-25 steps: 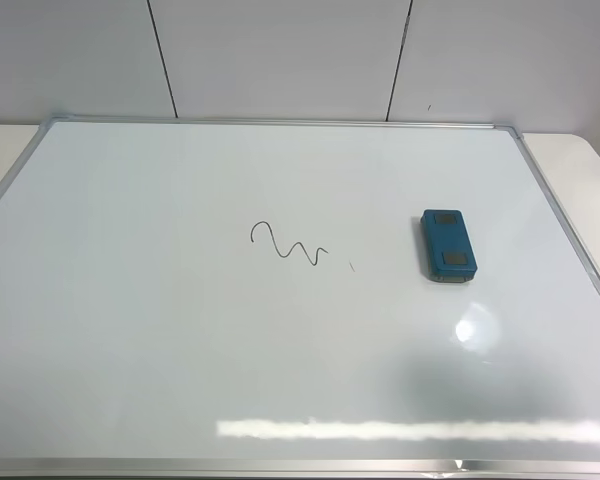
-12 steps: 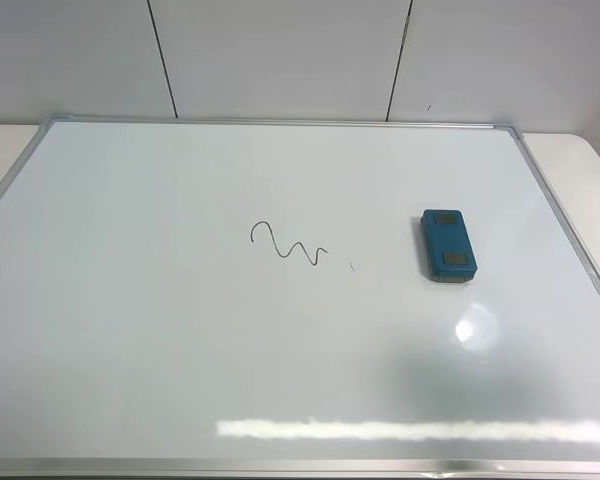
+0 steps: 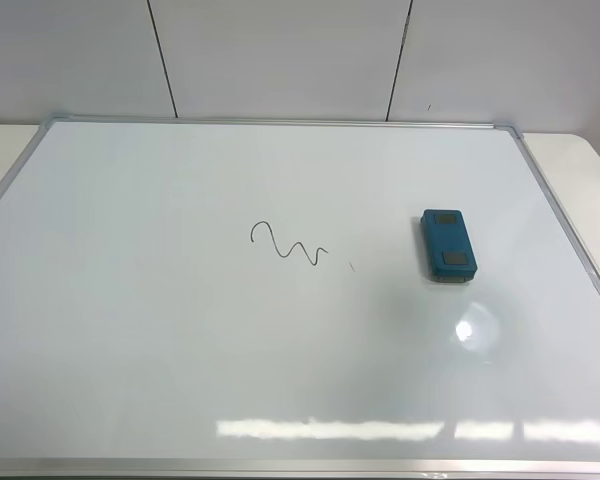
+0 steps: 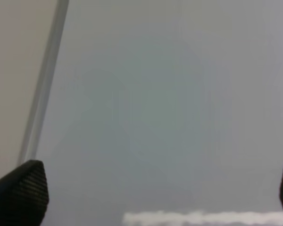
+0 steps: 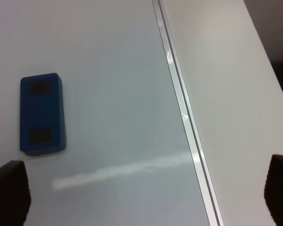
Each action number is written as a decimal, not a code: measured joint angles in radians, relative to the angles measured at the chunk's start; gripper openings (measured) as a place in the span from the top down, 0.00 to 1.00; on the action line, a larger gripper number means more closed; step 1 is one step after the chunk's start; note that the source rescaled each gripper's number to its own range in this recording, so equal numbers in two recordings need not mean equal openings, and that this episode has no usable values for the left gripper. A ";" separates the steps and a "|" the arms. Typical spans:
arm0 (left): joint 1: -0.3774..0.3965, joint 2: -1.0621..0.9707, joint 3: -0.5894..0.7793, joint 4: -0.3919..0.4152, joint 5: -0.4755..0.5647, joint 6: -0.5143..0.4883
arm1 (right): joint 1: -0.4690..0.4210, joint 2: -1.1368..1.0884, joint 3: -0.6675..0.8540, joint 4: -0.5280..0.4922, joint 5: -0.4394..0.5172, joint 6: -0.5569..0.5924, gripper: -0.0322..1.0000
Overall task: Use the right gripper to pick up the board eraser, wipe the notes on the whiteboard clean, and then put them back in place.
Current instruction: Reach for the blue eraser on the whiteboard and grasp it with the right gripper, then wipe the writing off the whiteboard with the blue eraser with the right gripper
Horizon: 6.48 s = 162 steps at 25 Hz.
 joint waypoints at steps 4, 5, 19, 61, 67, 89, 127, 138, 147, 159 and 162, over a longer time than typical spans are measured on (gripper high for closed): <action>0.000 0.000 0.000 0.000 0.000 0.000 | 0.001 0.150 -0.056 0.021 -0.020 0.002 0.00; 0.000 0.000 0.000 0.000 0.000 0.000 | 0.011 0.220 -0.071 0.038 -0.033 0.002 0.00; 0.000 0.000 0.000 0.000 0.000 0.000 | 0.144 0.648 -0.080 0.061 -0.180 0.040 0.00; 0.000 0.000 0.000 0.000 0.000 0.000 | 0.287 1.338 -0.392 0.120 -0.212 0.124 0.92; 0.000 0.000 0.000 0.000 0.000 0.000 | 0.287 1.338 -0.392 0.107 -0.189 0.135 0.96; 0.000 0.000 0.000 0.000 0.000 0.000 | 0.548 1.429 -0.891 0.089 0.166 -0.035 0.96; 0.000 0.000 0.000 0.000 0.000 0.000 | 0.991 1.805 -1.197 0.163 0.198 -0.341 0.96; 0.000 0.000 0.000 0.000 0.000 0.000 | 0.950 1.808 -1.197 0.230 0.198 -0.322 0.96; 0.000 0.000 0.000 0.000 0.000 0.000 | 0.697 1.803 -1.199 0.226 0.206 -0.264 0.96; 0.000 0.000 0.000 0.000 0.000 0.000 | 0.521 1.800 -1.201 0.144 0.254 -0.187 0.96; 0.000 0.000 0.000 0.000 0.000 0.000 | 0.520 1.800 -1.201 0.139 0.254 -0.184 0.96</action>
